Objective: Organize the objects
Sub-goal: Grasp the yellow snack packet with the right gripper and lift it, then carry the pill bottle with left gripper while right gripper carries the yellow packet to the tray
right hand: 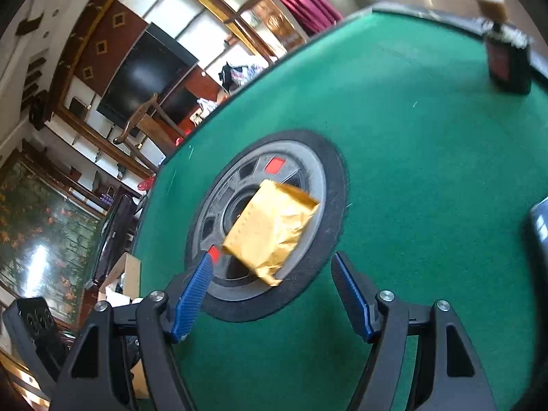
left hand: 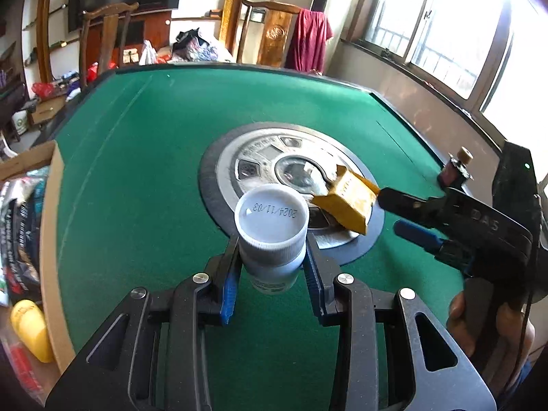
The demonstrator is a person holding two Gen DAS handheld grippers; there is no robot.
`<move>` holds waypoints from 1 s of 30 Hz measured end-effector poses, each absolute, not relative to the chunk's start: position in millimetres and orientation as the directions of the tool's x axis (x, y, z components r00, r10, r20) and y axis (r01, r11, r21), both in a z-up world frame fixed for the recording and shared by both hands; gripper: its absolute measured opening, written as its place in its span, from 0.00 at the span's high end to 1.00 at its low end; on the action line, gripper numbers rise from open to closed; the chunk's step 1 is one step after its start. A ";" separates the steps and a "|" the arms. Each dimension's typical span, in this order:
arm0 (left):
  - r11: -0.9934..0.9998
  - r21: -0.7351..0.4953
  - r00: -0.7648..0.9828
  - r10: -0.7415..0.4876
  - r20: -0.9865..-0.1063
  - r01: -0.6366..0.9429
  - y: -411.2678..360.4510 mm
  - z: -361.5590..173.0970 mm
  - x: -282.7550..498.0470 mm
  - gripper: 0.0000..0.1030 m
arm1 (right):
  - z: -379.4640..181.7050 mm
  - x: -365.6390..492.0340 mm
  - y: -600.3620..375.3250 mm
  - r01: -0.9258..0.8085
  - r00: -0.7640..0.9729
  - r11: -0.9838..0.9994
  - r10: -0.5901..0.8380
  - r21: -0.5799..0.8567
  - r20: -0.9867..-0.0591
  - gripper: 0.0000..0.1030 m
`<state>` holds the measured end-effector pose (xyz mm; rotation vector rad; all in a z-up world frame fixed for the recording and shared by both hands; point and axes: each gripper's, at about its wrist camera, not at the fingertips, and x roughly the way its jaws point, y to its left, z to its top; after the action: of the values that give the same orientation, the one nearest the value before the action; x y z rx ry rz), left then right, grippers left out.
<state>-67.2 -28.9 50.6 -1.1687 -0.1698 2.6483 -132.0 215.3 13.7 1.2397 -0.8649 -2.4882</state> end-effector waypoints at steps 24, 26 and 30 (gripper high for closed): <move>-0.976 -0.193 -0.705 0.209 -0.677 -0.104 -51.6 58.7 -69.9 0.67 | 17.8 -158.1 174.7 0.035 -0.576 -0.938 -0.302 0.346 -0.760 0.57; -0.973 -0.199 -0.705 0.221 -0.674 -0.116 -50.9 59.4 -69.5 0.67 | 27.7 -147.1 175.3 0.077 -0.598 -0.922 -0.347 0.379 -0.722 0.57; -0.976 -0.186 -0.707 0.214 -0.674 -0.117 -49.7 58.5 -69.9 0.67 | 42.3 -127.2 166.0 0.152 -0.639 -0.920 -0.371 0.362 -0.674 0.57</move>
<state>-69.9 -49.6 58.5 -1.1063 -0.1929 2.7409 -127.2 166.0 42.3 1.1490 -0.3941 -2.5763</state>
